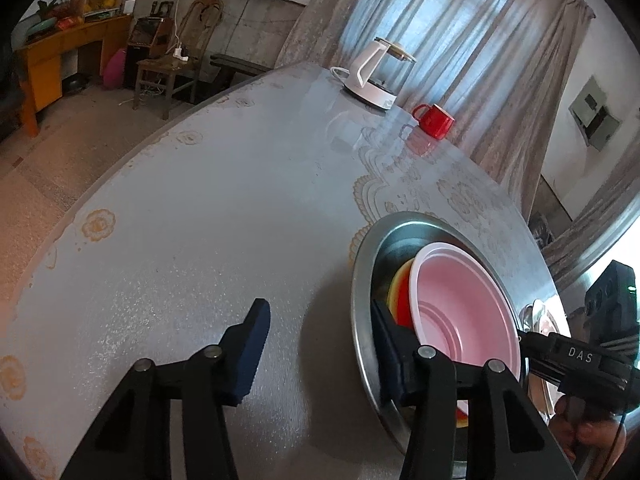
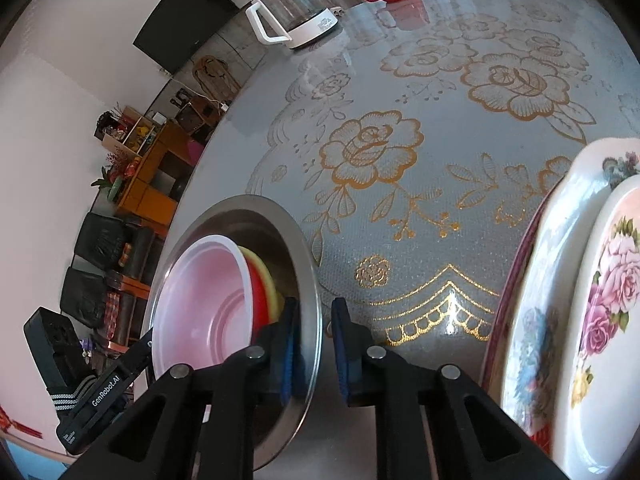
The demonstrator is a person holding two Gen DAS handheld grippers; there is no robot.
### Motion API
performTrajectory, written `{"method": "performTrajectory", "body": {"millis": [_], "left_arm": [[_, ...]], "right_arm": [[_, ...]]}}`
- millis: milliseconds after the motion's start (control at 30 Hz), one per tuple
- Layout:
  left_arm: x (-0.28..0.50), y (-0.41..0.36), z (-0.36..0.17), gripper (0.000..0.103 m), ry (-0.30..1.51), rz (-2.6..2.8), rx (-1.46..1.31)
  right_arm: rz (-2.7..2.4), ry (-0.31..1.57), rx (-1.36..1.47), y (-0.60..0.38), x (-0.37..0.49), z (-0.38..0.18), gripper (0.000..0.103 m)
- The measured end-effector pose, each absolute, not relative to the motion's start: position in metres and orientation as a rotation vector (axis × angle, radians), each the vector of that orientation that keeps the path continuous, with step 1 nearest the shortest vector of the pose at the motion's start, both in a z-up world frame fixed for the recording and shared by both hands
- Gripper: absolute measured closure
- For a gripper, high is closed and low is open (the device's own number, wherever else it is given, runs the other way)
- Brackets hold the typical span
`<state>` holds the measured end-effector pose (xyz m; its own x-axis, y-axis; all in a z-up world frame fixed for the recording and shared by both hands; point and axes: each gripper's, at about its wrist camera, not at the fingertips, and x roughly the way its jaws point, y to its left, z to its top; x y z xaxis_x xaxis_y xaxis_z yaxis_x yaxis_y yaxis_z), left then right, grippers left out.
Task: Organize plates and bowls
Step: 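Grasp the steel bowl rim with the right gripper, then lift and carry the nested bowls over the plate stack with the right gripper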
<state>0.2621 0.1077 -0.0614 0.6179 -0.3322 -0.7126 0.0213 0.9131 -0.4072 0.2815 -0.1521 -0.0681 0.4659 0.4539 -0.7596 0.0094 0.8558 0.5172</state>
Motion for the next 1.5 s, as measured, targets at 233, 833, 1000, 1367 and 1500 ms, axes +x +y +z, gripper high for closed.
{"method": "performTrajectory", "body": {"millis": [233, 833, 1000, 1367, 1500], "left_arm": [[0.259, 0.105, -0.061, 0.052, 0.850, -0.195, -0.350], [0.256, 0.095, -0.053, 0.088, 0.832, -0.299, -0.314], [0.259, 0.096, -0.055, 0.087, 0.840, -0.322, -0.354], [0.247, 0.099, -0.058, 0.089, 0.807, -0.361, -0.376], [0.243, 0.096, -0.056, 0.089, 0.812, -0.363, -0.383]], "right_arm": [[0.294, 1.043, 0.436, -0.146, 0.283, -0.064, 0.094], [0.291, 1.033, 0.400, -0.141, 0.283, -0.056, 0.094], [0.287, 1.045, 0.403, -0.144, 0.284, -0.058, 0.094], [0.298, 1.028, 0.400, -0.144, 0.281, -0.052, 0.095], [0.303, 1.021, 0.416, -0.147, 0.277, -0.049, 0.095]]}}
